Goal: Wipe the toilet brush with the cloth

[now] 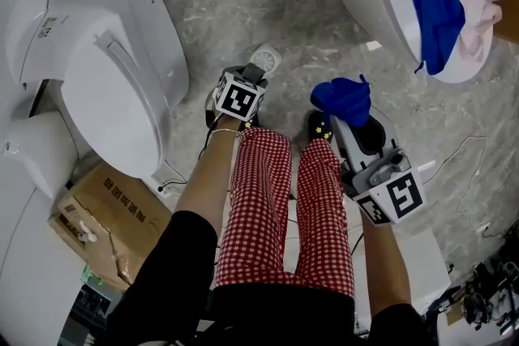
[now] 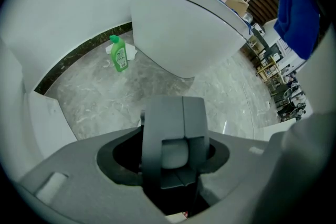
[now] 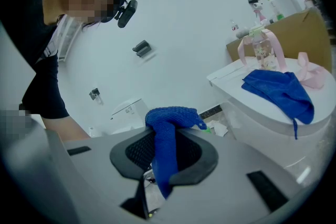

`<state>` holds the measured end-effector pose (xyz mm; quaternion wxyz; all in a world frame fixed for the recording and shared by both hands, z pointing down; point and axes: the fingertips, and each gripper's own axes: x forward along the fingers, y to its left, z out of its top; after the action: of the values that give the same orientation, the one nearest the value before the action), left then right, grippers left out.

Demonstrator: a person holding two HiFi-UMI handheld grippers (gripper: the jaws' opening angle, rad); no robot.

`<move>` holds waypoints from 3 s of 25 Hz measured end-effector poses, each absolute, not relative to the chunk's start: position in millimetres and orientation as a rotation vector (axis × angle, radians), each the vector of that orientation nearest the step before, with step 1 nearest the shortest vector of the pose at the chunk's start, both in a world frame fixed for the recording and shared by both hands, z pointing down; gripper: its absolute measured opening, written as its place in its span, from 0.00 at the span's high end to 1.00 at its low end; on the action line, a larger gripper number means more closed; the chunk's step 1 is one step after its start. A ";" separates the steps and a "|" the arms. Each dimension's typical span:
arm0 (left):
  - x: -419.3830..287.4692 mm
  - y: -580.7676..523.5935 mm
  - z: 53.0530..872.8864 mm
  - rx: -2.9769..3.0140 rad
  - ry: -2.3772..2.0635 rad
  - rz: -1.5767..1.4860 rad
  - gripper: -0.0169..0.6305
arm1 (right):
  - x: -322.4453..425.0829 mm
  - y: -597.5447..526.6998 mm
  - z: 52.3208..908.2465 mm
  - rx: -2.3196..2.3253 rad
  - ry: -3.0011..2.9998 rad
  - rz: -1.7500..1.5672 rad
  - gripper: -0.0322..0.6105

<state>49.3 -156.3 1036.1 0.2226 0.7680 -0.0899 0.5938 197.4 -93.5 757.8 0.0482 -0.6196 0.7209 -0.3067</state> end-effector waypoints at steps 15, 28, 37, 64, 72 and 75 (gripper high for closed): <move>40.7 -159.2 1034.0 2.097 -0.256 1.732 0.67 | 196.3 -89.1 759.1 -1.901 2.193 -0.945 0.84; 29.2 -163.9 1012.7 2.120 -0.335 1.696 0.70 | 185.5 -87.3 750.0 -1.888 2.210 -0.925 0.84; 16.5 -161.4 990.2 2.133 -0.364 1.645 0.70 | 171.2 -91.5 736.3 -1.854 2.246 -0.902 0.84; -17.8 -146.8 924.0 2.165 -0.444 1.475 0.70 | 141.0 -96.5 704.6 -1.826 2.286 -0.875 0.84; -25.6 -145.0 892.2 2.181 -0.448 1.368 0.70 | 127.2 -103.5 685.1 -1.812 2.298 -0.843 0.84; -24.4 -145.0 878.5 2.185 -0.452 1.319 0.70 | 123.4 -104.5 679.6 -1.808 2.303 -0.838 0.84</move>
<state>-24.4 -145.0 878.5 0.2711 0.8114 -0.1680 0.4898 123.4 -104.5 679.6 0.0481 -0.5929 0.7554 -0.2747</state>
